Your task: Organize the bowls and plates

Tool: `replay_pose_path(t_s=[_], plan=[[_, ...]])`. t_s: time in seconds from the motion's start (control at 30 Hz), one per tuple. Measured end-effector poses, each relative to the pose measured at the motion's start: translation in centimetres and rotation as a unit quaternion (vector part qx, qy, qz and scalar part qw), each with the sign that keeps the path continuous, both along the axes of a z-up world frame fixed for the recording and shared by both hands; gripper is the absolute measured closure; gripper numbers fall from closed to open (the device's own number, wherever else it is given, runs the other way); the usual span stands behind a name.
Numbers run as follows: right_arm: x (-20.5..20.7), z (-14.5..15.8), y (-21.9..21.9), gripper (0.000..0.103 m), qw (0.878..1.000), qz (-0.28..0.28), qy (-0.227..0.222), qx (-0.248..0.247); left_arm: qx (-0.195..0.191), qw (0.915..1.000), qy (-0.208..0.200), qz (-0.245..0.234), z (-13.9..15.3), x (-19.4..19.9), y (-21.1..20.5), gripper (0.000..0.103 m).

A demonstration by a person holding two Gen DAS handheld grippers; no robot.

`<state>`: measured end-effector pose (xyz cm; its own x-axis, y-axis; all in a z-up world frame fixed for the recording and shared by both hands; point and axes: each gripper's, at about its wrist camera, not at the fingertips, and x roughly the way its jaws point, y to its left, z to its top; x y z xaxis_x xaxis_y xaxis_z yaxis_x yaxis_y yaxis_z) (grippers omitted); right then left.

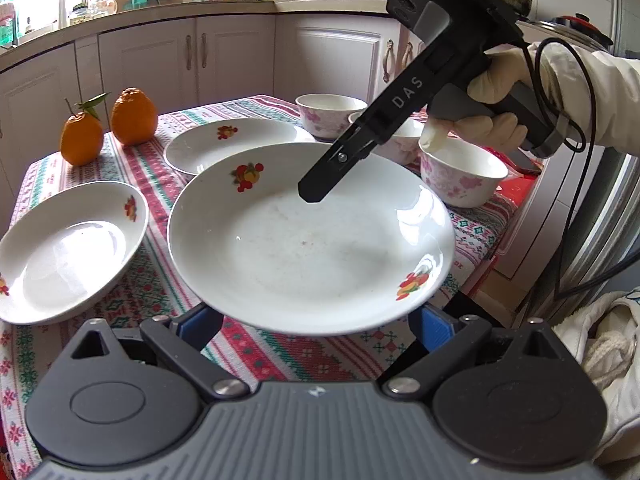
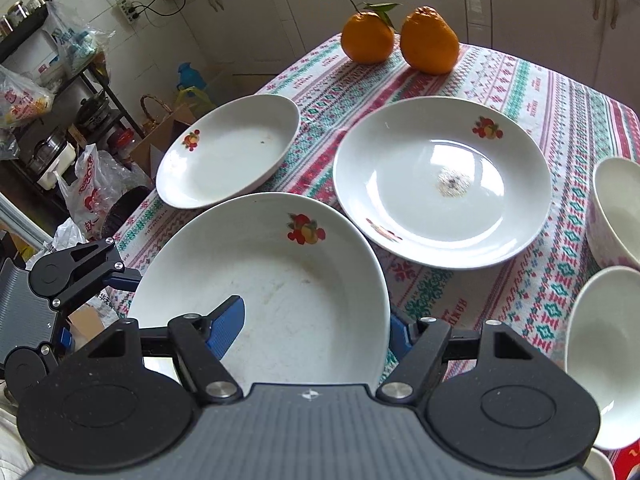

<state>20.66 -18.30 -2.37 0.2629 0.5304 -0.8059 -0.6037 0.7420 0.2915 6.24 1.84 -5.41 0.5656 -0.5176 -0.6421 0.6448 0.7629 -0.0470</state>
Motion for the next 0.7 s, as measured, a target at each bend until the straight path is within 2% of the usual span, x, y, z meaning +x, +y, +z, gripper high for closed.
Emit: replay_pose_path(t_s=[0.7], plan=[[4.0,1.2,9.5,0.025,0.997,0.078,-0.02,0.007,0.011,0.9973,-0.003,0.073,1.7,1.7,7.3,0.005]])
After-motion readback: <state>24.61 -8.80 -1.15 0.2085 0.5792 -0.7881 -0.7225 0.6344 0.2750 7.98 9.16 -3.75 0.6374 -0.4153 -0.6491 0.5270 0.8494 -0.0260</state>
